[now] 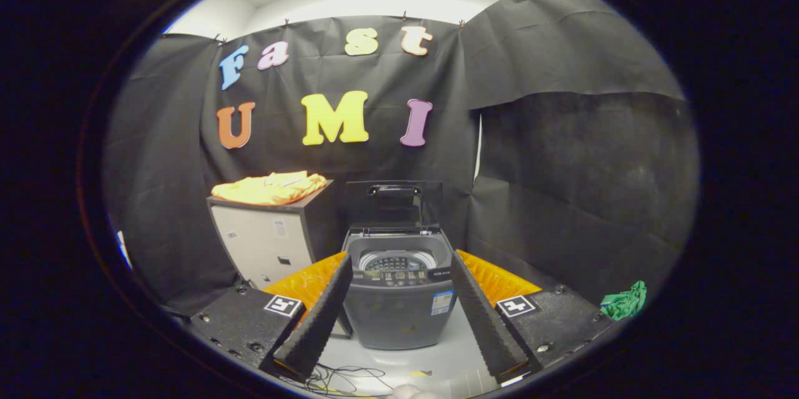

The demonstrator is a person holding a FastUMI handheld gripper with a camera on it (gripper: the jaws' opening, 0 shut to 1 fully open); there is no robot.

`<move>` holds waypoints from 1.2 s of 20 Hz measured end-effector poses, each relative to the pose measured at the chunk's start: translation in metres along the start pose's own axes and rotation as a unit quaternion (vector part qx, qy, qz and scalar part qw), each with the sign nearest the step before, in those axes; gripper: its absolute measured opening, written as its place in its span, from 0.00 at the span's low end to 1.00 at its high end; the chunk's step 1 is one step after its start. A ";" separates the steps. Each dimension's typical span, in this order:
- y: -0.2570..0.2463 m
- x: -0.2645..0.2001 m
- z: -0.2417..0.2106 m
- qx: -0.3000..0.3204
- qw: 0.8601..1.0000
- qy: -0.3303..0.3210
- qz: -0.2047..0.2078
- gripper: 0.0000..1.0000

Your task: Put the clothes into the washing machine and then close the washing machine lid.

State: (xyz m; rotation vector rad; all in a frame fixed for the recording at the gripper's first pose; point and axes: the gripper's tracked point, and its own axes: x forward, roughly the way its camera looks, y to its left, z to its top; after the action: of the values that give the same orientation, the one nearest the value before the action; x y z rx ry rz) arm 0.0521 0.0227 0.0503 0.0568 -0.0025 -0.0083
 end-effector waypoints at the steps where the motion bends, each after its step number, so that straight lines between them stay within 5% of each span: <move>1: 0.003 0.011 0.008 0.005 1.000 0.001 0.000 0.99; 7: 0.042 0.089 0.083 0.017 0.999 -0.023 0.020 0.99; 14: 0.136 0.186 0.169 0.025 0.995 -0.047 0.087 0.99; 24: 0.311 0.311 0.165 0.021 0.986 0.053 0.153 0.99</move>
State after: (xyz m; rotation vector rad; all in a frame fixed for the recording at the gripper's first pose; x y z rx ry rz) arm 0.3656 0.3216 0.2337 0.0985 0.0955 0.3031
